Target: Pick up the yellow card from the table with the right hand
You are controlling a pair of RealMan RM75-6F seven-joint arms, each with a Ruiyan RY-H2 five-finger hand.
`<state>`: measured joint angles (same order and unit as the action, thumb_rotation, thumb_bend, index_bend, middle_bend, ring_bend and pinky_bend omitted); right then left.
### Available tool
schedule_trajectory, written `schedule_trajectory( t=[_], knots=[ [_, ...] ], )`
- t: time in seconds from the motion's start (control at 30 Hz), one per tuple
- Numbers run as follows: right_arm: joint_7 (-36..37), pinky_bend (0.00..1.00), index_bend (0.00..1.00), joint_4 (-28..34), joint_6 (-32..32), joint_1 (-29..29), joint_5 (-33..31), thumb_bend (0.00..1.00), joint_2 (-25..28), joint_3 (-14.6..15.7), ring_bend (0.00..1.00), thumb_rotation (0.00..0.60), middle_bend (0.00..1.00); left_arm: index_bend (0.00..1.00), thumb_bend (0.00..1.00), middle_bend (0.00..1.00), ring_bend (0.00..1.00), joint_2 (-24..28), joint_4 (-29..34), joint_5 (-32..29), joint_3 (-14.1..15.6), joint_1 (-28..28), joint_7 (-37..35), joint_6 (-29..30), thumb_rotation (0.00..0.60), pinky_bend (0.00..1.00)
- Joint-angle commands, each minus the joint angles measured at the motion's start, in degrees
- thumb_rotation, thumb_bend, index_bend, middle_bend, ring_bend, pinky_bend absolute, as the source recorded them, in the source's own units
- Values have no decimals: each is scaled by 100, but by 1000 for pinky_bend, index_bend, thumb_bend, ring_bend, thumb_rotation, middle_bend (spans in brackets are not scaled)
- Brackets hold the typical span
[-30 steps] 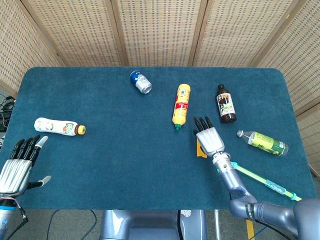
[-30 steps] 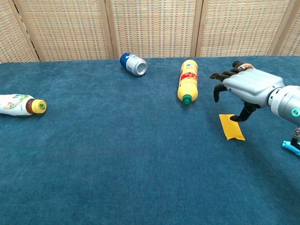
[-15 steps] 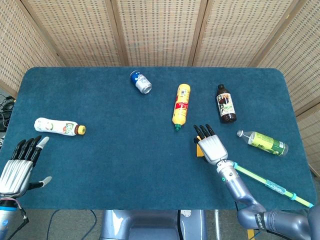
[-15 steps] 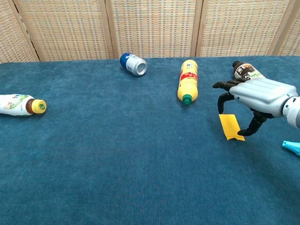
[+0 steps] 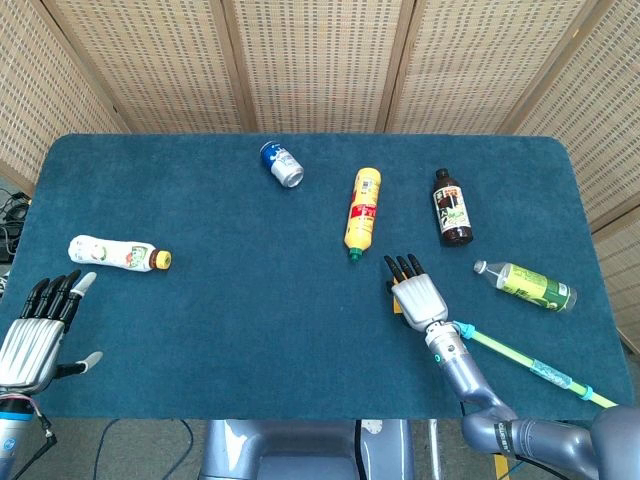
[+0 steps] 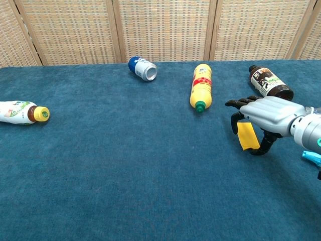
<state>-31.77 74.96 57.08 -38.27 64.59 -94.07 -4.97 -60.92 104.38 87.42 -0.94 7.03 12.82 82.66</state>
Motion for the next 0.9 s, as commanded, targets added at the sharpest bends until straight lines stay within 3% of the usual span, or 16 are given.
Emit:
schedule_trajectory(
  t=[0.03,0.17,0.33,0.63,0.9],
  knots=[
    [10,0,429,-62,-23,-3,-22,335,-40,-27,0,600,0,0,0,0,0,-1,-1,-2,-1,1,2,1,600,0],
    [-27,0,432,-161,-12,-11,-46,338,-82,-74,0,600,0,0,0,0,0,-10,0,-6,1,6,25,-8,600,0],
    [-41,0,438,-249,124,19,2,422,-102,-131,0,600,0,0,0,0,0,-19,-3,-12,-1,7,38,-3,600,0],
    [-135,0,451,-36,-83,44,-73,472,64,-48,0,600,0,0,0,0,0,-21,6,25,19,5,58,4,600,0],
    [-195,0,634,-10,-154,19,-119,611,75,-52,0,600,0,0,0,0,0,-15,11,13,14,4,45,9,600,0]
  ],
)
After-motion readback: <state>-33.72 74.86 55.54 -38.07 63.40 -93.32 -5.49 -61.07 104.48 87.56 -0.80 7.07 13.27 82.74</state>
